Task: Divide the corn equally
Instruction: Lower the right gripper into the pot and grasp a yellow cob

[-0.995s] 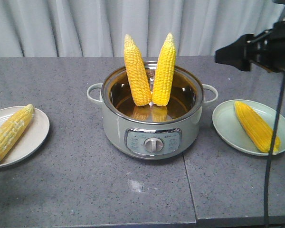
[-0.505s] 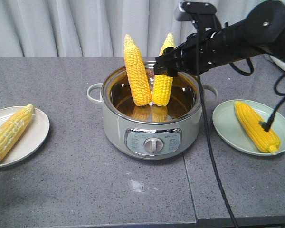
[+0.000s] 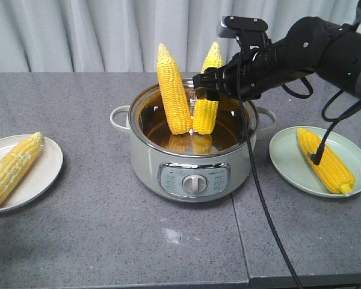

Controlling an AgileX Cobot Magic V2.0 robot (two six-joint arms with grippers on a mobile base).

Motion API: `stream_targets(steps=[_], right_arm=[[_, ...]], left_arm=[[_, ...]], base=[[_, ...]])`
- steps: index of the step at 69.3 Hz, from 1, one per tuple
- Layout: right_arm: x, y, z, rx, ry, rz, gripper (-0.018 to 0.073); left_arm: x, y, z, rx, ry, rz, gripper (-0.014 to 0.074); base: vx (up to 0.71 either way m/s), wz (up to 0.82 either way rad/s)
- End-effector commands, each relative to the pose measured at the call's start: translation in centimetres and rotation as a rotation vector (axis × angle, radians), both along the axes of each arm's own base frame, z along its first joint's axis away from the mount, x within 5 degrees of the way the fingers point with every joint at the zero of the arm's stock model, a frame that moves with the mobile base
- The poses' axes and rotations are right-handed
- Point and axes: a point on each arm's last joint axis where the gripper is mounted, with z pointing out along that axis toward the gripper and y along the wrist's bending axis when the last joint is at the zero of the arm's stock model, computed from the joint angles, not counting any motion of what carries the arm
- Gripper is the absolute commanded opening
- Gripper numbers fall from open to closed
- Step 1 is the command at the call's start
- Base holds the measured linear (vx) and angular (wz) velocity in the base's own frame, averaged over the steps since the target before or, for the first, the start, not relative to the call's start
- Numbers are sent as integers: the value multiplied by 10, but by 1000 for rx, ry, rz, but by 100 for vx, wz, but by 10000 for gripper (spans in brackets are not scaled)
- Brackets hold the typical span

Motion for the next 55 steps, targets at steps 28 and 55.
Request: stream_targets(steps=[28,55], right_arm=[[13,11,11,89,-130,-74,431],[28,13,-5,100,-163,-108,430]], left_arm=[[3,0,13,-13,-91,16,391],[3,0,13,-13,-91,16,391]], base=[[0,0],[0,0]])
